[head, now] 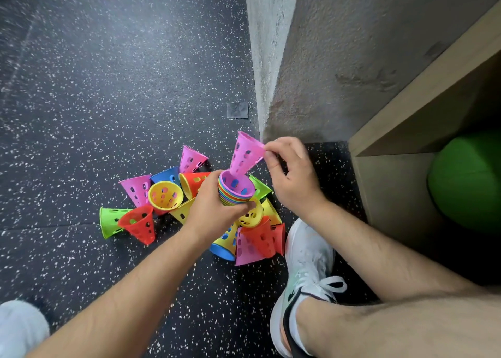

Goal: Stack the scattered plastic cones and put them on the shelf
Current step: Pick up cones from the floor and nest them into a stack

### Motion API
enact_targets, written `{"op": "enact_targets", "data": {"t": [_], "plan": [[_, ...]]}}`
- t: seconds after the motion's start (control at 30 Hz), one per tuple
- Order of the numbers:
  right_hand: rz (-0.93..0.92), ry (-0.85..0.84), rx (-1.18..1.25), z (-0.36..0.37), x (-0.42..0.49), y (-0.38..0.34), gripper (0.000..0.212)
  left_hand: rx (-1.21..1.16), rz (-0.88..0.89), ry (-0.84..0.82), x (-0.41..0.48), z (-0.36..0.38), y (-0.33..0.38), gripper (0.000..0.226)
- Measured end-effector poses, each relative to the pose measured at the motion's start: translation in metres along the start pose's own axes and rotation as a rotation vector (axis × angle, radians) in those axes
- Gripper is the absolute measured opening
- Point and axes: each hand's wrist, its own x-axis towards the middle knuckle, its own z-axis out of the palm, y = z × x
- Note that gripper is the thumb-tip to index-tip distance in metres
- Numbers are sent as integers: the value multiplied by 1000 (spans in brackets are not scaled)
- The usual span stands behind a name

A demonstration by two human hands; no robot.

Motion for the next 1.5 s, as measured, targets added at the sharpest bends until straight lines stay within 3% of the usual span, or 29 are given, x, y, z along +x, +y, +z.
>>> {"op": "enact_targets", "data": {"t": [0.13, 0.37, 0.43, 0.57, 0.67, 0.73, 0.9, 1.2, 1.5], "plan": [[-101, -151, 9, 9, -9, -16, 14, -71, 1, 34, -3, -5, -7, 62], [-74, -409, 130, 20, -26, -21, 15, -125, -1, 87, -14, -15, -20, 59], [5, -442, 111, 25, -28, -18, 16, -99, -12, 84, -17, -19, -27, 61], [257, -317, -105, 39, -19, 5, 21, -86, -51, 76, -21, -24, -35, 70], [507, -515, -350, 43, -10, 25, 38, -70, -60, 60, -23, -26, -34, 70], [570, -629, -419, 46, -10, 32, 40, -68, -65, 56, -25, -28, -33, 71], [524, -624, -351, 53, -14, 33, 28, -49, -83, 72, -30, -33, -29, 70], [144, -227, 24, 39, -2, -26, 23, -89, -99, 99, -33, -31, -29, 67], [53, -520, 85, 34, -23, -44, 26, -116, -79, 116, -30, -30, -31, 73]]}}
